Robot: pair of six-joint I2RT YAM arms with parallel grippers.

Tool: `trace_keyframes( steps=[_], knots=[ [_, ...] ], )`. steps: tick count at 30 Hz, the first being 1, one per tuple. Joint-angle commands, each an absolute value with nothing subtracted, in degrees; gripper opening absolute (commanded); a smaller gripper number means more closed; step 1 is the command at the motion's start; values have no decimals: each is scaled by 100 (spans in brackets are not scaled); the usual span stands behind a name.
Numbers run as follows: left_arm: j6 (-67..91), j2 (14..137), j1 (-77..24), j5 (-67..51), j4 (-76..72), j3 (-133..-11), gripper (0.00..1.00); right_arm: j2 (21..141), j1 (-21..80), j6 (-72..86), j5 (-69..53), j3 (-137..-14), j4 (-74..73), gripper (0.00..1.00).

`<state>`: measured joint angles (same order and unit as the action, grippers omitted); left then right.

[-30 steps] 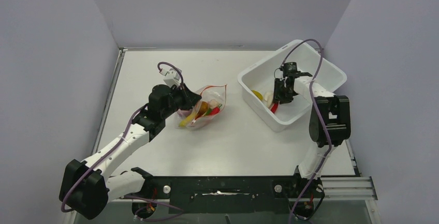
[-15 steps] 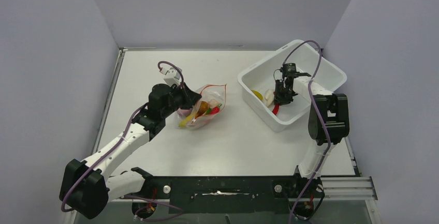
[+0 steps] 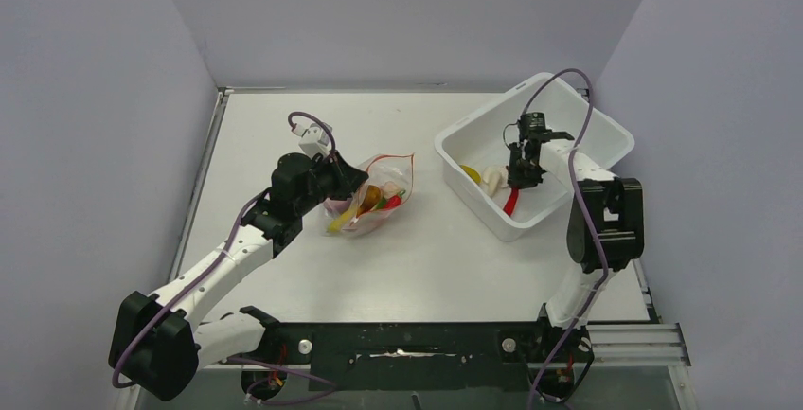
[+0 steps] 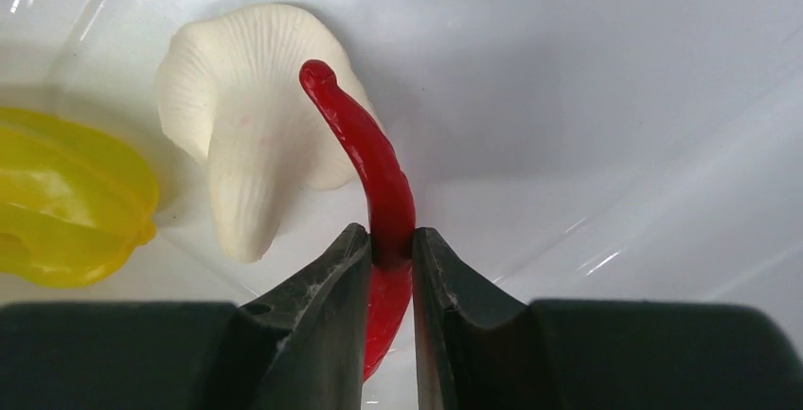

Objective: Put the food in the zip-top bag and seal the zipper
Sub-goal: Pick up the fake vegetable from the bin, then place the fake vegetable in the zipper food storage bag.

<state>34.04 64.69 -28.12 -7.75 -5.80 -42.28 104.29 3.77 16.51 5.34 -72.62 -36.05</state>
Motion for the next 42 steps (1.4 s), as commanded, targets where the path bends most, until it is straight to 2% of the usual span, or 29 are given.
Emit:
trace_keyframes(
  steps=[1,20,28,42],
  knots=[
    [3413,6344,-2786,-853,-928,-4363,0,9906,363,1583,779,-7336,-3585,17],
    [3434,6311,-2786,-924,-1169,-4252,0,8909,480,1527,469,-7882,-3505,17],
    [3473,6327,-2793,-900,-1143,-4310,0,8521,821,1610,396,-8164,-3182,17],
    [3877,6449,-2793,-882,-1239,-4291,0,7987,1925,2604,102,-7579,-1093,17]
  ],
)
